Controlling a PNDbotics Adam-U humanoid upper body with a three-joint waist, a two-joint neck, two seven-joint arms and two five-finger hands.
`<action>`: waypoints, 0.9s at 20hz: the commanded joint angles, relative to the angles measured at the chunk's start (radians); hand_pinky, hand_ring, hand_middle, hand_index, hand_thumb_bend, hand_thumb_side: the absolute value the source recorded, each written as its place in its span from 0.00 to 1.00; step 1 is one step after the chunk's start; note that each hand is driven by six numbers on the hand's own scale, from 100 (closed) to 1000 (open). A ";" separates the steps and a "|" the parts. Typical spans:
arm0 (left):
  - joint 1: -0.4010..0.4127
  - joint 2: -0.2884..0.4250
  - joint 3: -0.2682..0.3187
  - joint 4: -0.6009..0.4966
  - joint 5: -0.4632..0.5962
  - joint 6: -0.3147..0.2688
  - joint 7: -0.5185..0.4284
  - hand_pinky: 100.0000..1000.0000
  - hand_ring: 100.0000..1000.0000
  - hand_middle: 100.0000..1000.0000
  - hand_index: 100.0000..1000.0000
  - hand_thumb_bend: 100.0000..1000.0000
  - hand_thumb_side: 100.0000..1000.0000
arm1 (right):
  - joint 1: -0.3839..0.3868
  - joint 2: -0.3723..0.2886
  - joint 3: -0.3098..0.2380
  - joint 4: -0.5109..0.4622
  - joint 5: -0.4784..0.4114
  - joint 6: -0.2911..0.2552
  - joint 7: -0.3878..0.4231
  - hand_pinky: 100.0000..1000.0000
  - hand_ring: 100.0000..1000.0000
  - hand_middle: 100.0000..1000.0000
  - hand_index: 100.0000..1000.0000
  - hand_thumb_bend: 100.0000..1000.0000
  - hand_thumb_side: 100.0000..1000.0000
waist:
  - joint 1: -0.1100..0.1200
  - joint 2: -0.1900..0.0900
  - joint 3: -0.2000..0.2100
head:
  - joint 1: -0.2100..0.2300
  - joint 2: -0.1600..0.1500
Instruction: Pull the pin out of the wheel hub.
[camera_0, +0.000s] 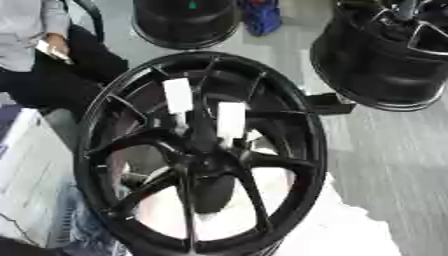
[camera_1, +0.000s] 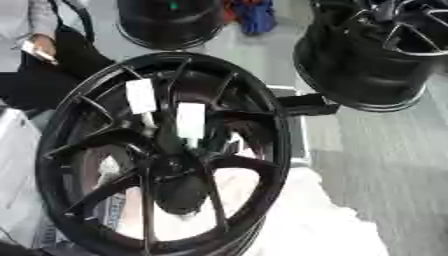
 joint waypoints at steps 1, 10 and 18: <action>-0.016 0.017 -0.003 -0.017 -0.003 -0.004 -0.001 0.56 0.45 0.45 0.64 0.18 0.24 | -0.015 -0.009 -0.007 -0.007 -0.015 0.110 -0.130 0.57 0.65 0.51 0.69 0.00 0.41 | 0.000 -0.002 0.001 | -0.002 0.003; -0.026 0.021 -0.006 -0.017 -0.005 -0.004 -0.004 0.56 0.45 0.45 0.64 0.18 0.24 | -0.017 -0.006 0.001 -0.007 -0.003 0.107 -0.126 0.59 0.67 0.53 0.70 0.00 0.41 | -0.004 0.021 0.008 | 0.001 -0.014; -0.030 0.029 -0.007 -0.017 -0.008 -0.005 -0.007 0.56 0.45 0.45 0.64 0.18 0.24 | -0.022 -0.114 0.008 -0.007 0.071 0.151 -0.028 0.62 0.68 0.54 0.71 0.00 0.41 | -0.011 0.026 0.010 | -0.002 -0.025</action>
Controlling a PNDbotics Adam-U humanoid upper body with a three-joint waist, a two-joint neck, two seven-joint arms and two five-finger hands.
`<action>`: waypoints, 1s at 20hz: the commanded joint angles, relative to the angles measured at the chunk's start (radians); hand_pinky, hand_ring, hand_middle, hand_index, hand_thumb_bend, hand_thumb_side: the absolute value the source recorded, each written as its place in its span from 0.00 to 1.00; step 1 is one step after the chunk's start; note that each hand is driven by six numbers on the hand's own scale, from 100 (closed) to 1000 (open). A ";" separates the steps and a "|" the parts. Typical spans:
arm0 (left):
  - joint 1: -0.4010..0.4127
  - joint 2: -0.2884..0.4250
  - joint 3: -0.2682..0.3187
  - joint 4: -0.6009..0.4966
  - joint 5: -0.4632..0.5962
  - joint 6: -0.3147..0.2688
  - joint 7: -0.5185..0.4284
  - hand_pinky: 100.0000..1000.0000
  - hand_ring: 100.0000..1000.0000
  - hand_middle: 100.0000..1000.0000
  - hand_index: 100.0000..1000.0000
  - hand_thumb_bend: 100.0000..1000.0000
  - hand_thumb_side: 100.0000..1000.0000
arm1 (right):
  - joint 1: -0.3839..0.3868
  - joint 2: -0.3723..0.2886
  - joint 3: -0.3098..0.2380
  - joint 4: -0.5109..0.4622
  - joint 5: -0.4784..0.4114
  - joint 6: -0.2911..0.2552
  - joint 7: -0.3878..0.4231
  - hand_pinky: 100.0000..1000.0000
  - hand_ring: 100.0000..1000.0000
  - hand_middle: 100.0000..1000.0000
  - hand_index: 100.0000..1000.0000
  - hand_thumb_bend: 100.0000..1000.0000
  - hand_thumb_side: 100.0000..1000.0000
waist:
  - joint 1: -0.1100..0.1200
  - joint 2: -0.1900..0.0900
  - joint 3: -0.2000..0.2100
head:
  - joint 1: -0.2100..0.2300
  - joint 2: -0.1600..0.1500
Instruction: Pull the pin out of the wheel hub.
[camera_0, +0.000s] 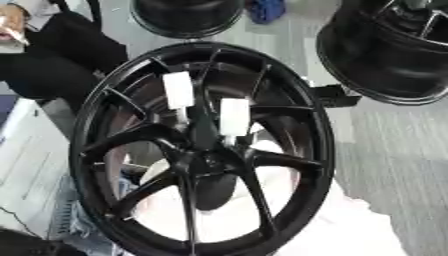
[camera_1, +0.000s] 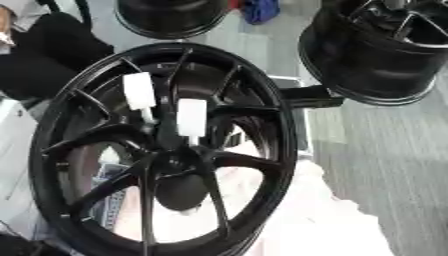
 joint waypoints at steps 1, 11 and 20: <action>-0.016 0.028 -0.001 -0.017 -0.008 -0.002 -0.003 0.56 0.45 0.45 0.64 0.18 0.24 | -0.015 -0.064 -0.016 -0.007 0.031 0.108 -0.061 0.63 0.68 0.54 0.71 0.00 0.41 | 0.002 -0.009 0.001 | 0.001 -0.015; -0.024 0.032 -0.003 -0.017 -0.008 -0.005 -0.004 0.56 0.45 0.45 0.64 0.18 0.24 | -0.031 -0.077 -0.020 -0.007 0.049 0.106 -0.029 0.63 0.68 0.54 0.71 0.00 0.41 | 0.002 -0.007 -0.001 | 0.009 -0.029; -0.028 0.032 -0.003 -0.017 -0.007 -0.006 -0.004 0.56 0.45 0.45 0.64 0.18 0.24 | -0.027 -0.071 -0.021 -0.007 0.052 0.103 -0.033 0.63 0.68 0.54 0.71 0.00 0.41 | 0.003 -0.010 -0.004 | 0.012 -0.053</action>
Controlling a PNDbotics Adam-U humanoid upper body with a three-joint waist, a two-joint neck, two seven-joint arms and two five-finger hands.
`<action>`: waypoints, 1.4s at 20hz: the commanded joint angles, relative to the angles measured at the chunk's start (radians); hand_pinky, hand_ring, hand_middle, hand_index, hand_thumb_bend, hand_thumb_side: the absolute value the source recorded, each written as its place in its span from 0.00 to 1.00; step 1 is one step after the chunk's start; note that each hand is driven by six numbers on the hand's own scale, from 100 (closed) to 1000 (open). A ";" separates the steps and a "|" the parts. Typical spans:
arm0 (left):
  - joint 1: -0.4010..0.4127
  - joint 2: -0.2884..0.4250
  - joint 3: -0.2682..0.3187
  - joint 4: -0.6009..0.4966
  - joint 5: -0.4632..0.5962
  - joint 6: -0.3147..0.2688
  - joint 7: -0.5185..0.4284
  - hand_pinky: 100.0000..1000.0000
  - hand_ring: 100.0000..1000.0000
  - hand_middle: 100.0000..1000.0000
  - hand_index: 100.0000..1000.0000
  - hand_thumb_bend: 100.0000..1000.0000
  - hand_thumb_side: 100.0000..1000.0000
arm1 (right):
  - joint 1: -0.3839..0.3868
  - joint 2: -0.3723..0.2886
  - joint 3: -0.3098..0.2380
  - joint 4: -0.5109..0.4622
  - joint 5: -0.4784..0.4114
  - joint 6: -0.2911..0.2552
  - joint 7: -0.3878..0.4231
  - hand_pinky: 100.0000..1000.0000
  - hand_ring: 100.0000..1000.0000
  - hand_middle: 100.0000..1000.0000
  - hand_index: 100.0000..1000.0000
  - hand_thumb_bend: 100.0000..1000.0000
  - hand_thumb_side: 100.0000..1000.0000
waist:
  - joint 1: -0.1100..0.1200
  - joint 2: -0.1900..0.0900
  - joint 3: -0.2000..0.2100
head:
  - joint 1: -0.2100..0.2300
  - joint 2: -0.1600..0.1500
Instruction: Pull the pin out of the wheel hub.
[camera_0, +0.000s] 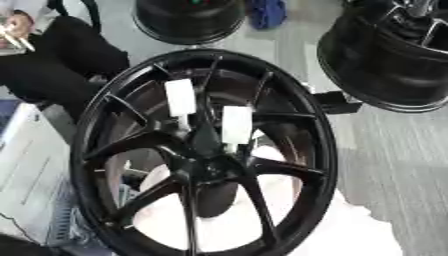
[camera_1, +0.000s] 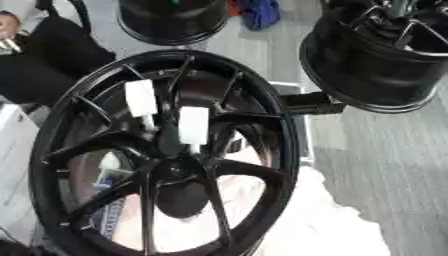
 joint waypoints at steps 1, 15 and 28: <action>-0.014 0.025 0.003 -0.017 -0.007 -0.004 -0.002 0.56 0.45 0.45 0.64 0.18 0.24 | -0.003 -0.029 -0.015 -0.007 0.010 0.066 -0.070 0.63 0.68 0.54 0.71 0.00 0.41 | 0.002 -0.016 -0.001 | 0.002 -0.018; -0.023 0.050 -0.005 -0.017 -0.011 -0.004 -0.009 0.56 0.45 0.45 0.64 0.17 0.24 | 0.022 -0.281 0.154 -0.007 0.139 0.125 0.080 0.91 0.77 0.67 0.80 0.00 0.06 | -0.025 -0.009 0.009 | -0.016 -0.015; -0.028 0.062 -0.010 -0.017 -0.012 -0.003 -0.015 0.56 0.45 0.45 0.64 0.17 0.24 | -0.201 -0.651 0.209 -0.007 0.181 -0.038 0.877 1.00 0.86 0.78 0.87 0.00 0.29 | -0.038 -0.003 0.016 | -0.036 -0.044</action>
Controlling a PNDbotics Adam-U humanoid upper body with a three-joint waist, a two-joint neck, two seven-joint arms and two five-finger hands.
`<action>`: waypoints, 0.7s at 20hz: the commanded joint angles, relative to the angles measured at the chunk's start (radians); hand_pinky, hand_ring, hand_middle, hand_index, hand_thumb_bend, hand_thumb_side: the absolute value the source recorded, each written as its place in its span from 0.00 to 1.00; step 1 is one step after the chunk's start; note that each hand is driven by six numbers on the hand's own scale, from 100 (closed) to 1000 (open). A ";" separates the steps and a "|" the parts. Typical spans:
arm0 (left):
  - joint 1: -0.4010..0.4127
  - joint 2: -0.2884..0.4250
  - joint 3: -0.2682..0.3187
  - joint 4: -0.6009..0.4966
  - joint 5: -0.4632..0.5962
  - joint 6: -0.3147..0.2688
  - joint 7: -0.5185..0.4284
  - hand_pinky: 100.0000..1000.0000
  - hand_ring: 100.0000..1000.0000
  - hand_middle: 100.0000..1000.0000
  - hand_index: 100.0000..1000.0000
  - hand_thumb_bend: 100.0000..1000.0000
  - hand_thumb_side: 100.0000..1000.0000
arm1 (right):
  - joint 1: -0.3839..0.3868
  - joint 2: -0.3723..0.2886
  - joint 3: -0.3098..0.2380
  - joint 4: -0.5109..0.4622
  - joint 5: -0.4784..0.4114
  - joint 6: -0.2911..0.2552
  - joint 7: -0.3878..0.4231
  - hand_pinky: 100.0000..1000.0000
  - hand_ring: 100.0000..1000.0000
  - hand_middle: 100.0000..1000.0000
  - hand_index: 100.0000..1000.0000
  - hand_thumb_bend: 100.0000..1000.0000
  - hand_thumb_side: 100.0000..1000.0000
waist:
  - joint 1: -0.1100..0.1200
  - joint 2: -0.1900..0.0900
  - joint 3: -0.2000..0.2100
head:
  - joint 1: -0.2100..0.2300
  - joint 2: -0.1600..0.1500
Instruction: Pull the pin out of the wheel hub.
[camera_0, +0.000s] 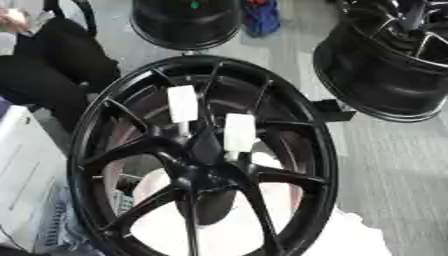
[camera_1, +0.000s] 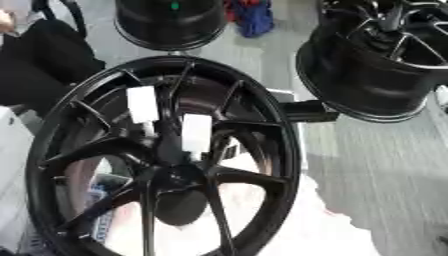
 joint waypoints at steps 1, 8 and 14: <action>-0.017 0.030 -0.003 -0.017 -0.004 -0.002 -0.007 0.56 0.45 0.45 0.64 0.17 0.24 | -0.028 -0.072 0.030 -0.006 0.018 -0.059 0.099 1.00 0.86 0.78 0.88 0.00 0.31 | 0.001 -0.008 0.005 | -0.009 -0.020; -0.036 0.042 -0.013 -0.017 -0.003 -0.006 -0.018 0.56 0.45 0.45 0.64 0.17 0.24 | -0.127 -0.093 0.139 -0.006 0.056 -0.247 0.217 1.00 0.88 0.81 0.88 0.00 0.39 | -0.011 0.012 0.024 | -0.041 -0.031; -0.046 0.049 -0.017 -0.017 -0.003 -0.007 -0.021 0.56 0.45 0.45 0.63 0.16 0.24 | -0.216 -0.064 0.214 -0.006 0.090 -0.323 0.269 1.00 0.87 0.80 0.87 0.00 0.37 | -0.020 0.028 0.031 | -0.057 -0.047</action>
